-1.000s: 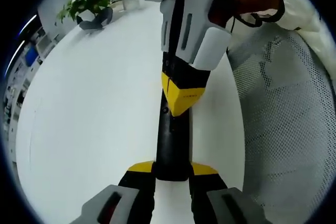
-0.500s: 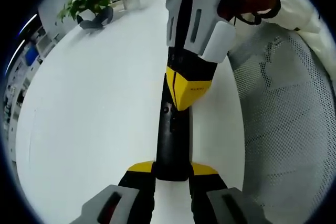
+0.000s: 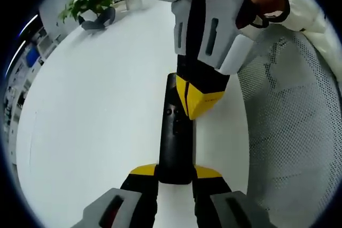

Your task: Press the specified remote control buttons in sequence, fully releasing each button before pressing the next.

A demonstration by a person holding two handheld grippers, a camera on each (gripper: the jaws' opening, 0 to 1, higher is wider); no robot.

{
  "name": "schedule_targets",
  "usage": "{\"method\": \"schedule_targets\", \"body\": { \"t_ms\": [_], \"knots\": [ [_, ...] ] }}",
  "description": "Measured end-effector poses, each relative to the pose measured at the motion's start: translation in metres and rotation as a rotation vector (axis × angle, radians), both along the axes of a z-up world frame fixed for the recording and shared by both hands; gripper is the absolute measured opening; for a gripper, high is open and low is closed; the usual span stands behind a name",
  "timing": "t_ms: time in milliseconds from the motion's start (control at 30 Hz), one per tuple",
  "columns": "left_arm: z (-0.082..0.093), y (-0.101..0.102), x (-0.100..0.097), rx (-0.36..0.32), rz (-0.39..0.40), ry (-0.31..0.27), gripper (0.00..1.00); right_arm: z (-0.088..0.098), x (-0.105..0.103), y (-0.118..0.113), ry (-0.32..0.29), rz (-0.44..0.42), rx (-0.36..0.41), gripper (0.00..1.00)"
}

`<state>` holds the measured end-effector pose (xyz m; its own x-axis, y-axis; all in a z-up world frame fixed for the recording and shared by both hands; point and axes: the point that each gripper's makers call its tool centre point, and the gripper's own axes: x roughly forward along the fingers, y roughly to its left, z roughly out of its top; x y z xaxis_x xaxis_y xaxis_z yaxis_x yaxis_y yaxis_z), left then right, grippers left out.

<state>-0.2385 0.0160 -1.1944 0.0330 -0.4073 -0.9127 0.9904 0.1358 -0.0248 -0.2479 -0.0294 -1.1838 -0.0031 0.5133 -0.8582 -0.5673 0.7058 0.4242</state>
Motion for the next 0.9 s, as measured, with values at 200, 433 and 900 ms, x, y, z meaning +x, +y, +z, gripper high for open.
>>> {"method": "schedule_targets", "body": {
  "t_ms": [200,433,900],
  "knots": [
    [-0.0002,0.0000,-0.0001,-0.005,-0.004,-0.002,0.22,-0.0009,0.0005,-0.0007,0.014,0.004,-0.003,0.00],
    [-0.0002,0.0003,-0.0005,-0.005,-0.010,0.000,0.23,-0.0020,-0.0008,-0.0005,0.044,-0.004,0.018,0.00],
    [-0.0001,0.0004,-0.0003,-0.003,-0.004,-0.001,0.23,-0.0026,0.0003,0.0001,0.068,-0.044,0.040,0.00]
  ]
}}
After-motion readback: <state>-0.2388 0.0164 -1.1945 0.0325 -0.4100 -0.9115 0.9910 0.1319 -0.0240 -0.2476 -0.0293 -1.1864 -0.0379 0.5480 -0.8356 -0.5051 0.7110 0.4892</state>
